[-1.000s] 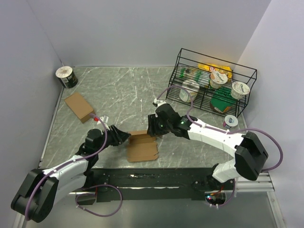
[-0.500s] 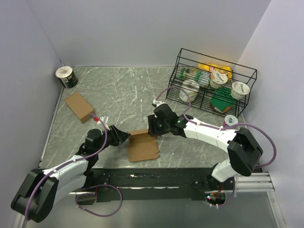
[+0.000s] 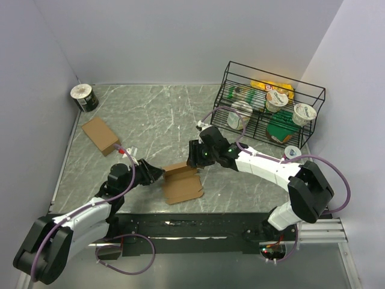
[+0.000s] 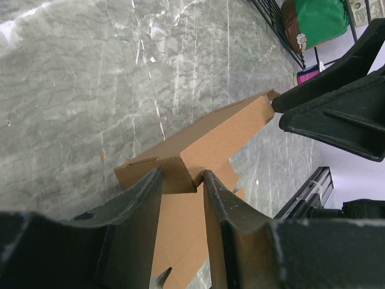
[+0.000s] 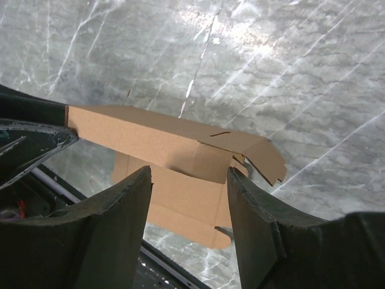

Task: Fold the paper box

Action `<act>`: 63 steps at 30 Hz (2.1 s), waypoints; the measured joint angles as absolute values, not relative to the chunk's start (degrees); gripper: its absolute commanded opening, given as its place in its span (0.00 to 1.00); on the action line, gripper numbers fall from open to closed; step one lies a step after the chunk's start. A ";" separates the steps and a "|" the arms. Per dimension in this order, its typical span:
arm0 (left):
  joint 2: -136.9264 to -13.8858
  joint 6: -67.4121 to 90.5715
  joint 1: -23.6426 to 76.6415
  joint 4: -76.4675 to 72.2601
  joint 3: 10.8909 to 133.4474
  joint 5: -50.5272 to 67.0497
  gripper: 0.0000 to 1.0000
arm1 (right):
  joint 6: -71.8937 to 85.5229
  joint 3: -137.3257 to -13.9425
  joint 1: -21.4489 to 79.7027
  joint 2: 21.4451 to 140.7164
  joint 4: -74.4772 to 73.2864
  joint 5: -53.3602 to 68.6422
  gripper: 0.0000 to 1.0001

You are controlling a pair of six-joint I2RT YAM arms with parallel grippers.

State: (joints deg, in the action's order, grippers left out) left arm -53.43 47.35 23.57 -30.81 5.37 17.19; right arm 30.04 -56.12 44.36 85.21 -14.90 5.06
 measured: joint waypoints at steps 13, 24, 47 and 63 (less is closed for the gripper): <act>-53.49 47.22 23.57 -30.81 5.37 17.23 0.35 | 29.91 -56.16 44.36 87.07 -14.39 6.11 0.60; -54.39 46.59 23.53 -31.83 5.37 17.58 0.33 | 28.86 -57.71 44.36 89.41 -14.13 7.25 0.59; -55.72 45.89 23.42 -33.17 5.45 17.69 0.29 | 30.17 -59.27 44.07 92.09 -11.62 10.66 0.47; -56.14 43.72 23.42 -28.14 8.71 16.40 0.28 | 27.11 -56.88 43.86 86.89 -10.37 10.15 0.85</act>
